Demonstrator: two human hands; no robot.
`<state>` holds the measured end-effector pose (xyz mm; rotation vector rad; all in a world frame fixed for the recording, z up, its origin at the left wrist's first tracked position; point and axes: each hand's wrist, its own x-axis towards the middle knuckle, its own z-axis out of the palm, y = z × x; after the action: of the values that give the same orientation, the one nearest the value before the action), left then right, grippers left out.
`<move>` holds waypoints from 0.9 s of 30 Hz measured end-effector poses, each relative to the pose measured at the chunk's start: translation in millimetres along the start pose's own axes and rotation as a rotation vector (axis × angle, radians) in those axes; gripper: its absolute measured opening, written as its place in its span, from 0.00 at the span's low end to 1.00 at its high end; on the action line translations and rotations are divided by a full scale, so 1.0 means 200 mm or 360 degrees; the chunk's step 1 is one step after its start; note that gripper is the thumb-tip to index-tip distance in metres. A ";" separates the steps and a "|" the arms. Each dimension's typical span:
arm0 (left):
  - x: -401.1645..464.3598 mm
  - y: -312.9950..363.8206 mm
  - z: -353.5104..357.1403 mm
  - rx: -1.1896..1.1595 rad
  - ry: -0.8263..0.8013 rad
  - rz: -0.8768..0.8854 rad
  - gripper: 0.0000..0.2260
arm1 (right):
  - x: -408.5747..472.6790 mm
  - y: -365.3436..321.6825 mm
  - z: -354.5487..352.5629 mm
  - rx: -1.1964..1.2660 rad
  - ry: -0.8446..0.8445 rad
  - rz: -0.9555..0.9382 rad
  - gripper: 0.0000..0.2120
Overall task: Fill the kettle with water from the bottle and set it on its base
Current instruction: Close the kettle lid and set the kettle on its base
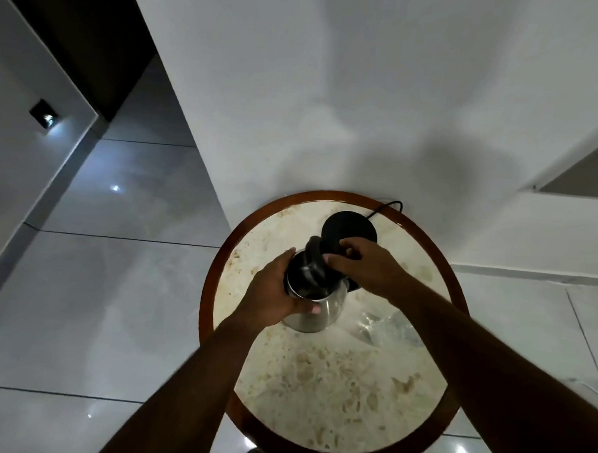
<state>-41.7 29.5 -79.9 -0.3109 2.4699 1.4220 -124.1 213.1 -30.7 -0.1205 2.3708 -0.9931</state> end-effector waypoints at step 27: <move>0.05 0.09 0.09 -0.0030 0.0128 0.0076 0.45 | 0.07 0.17 -0.13 -0.0957 -0.0282 -0.0404 0.09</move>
<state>-54.4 54.4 -77.4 -0.3211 2.5450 1.4803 -145.1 249.9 -44.3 -0.7162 2.4469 -0.3201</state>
